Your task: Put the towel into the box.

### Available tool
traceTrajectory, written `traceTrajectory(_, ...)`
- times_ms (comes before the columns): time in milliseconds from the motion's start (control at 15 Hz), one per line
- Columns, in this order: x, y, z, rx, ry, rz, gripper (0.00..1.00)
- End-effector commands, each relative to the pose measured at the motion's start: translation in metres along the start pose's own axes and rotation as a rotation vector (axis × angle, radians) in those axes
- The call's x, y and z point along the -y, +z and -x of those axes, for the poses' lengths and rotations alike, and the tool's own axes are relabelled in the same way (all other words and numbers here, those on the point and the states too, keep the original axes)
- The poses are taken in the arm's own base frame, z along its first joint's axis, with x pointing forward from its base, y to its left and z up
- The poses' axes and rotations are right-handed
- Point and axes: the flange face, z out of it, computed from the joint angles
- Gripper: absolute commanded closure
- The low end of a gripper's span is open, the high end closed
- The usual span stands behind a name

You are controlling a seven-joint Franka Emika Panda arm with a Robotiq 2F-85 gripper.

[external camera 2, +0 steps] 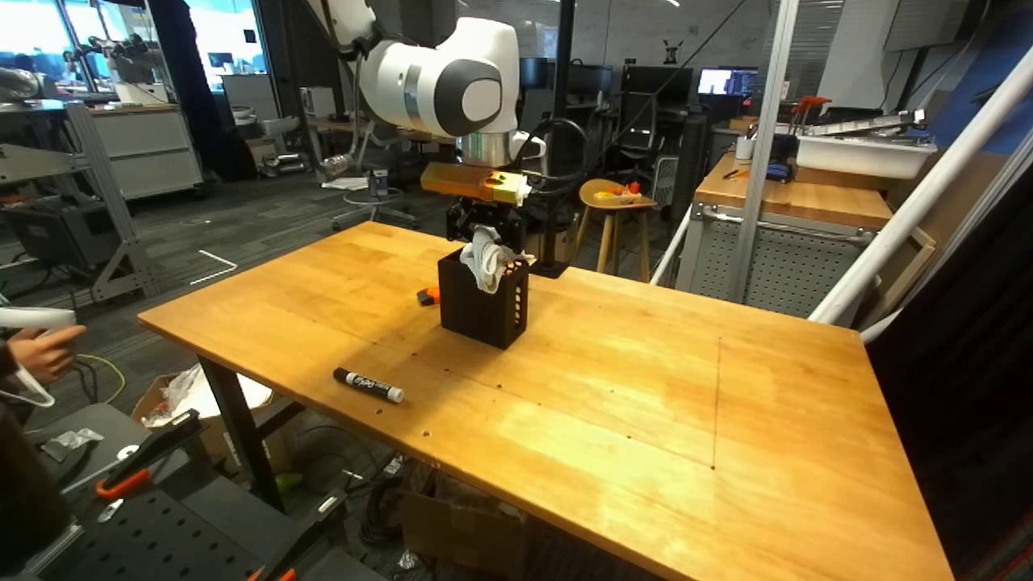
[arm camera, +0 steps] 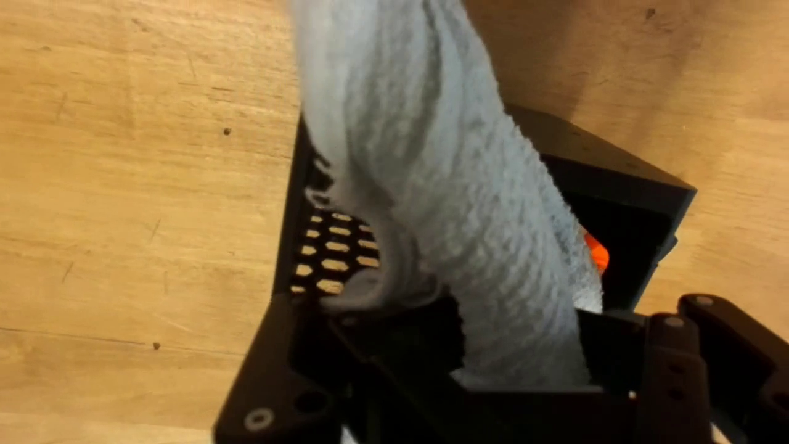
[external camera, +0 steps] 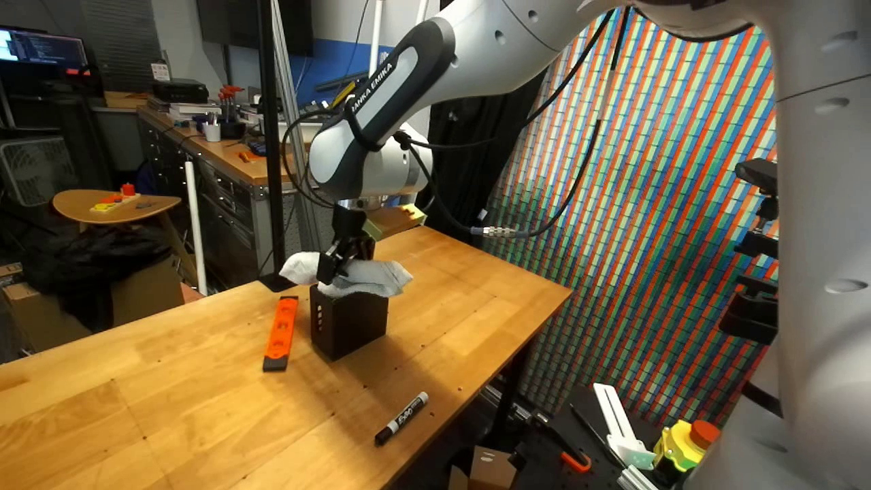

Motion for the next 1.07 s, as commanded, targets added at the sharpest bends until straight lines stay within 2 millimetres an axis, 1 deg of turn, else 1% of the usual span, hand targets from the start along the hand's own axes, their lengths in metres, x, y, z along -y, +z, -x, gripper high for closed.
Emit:
traceTrajectory(0, 0.004, 0.017, 0.000, 0.003, 0.005, -0.014, 0.99)
traceTrajectory(400, 0.006, 0.046, 0.009, 0.055, 0.030, -0.052, 0.99)
traceTrajectory(733, 0.015, 0.067, 0.017, 0.100, 0.055, -0.089, 0.98)
traceTrajectory(800, 0.014, 0.066, 0.017, 0.100, 0.057, -0.090, 0.96)
traceTrajectory(933, 0.012, 0.060, 0.015, 0.091, 0.063, -0.085, 0.96)
traceTrajectory(1000, 0.011, 0.053, 0.013, 0.083, 0.063, -0.080, 0.96)
